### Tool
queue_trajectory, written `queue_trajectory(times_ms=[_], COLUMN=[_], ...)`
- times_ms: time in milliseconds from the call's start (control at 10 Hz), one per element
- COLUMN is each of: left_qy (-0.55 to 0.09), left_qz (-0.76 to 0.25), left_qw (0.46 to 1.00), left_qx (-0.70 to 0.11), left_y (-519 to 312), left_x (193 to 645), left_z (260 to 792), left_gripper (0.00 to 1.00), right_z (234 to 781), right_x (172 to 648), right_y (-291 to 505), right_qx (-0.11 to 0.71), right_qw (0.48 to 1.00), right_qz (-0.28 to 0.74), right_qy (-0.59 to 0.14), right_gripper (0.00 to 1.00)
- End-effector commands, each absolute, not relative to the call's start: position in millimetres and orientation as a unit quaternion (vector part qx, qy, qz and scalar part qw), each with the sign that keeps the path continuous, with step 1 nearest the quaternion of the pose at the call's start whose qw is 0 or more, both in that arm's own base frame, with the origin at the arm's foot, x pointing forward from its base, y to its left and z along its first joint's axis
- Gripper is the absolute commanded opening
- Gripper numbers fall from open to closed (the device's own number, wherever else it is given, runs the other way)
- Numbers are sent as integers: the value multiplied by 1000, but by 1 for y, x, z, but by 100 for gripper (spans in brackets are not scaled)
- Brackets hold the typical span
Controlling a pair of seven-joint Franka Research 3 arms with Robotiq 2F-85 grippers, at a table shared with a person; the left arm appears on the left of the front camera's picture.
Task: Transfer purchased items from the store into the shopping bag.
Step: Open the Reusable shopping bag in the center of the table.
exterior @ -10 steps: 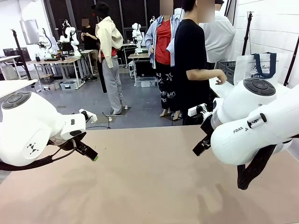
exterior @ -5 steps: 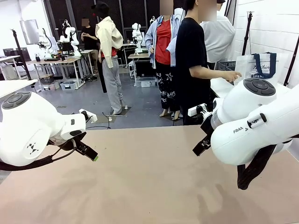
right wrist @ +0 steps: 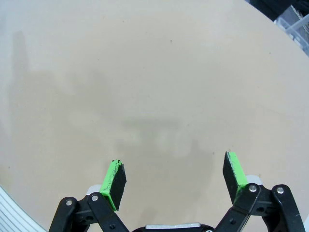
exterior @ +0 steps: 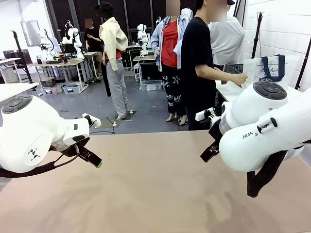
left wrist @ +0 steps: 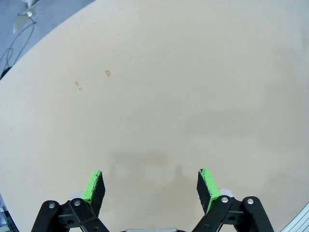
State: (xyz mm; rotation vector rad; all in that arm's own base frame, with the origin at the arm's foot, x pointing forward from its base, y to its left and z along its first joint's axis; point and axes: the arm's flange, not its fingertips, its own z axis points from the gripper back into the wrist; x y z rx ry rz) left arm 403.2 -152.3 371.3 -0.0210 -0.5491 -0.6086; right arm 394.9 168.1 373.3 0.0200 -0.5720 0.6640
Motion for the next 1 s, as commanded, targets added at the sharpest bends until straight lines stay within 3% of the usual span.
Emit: queue_trajectory(times_ms=[0, 900], left_qy=[-267, -267], left_qz=[-295, -295], left_qw=[917, 917], left_qx=[-10, -10], left_y=[-151, -151], left_x=[404, 404], left_z=[371, 371], left_gripper=[100, 100], right_z=[373, 373], right_x=[395, 395], right_y=[168, 168], right_qx=[10, 10], right_qw=[906, 906], right_qz=[321, 321], right_qy=[-277, -277], right_gripper=[100, 100])
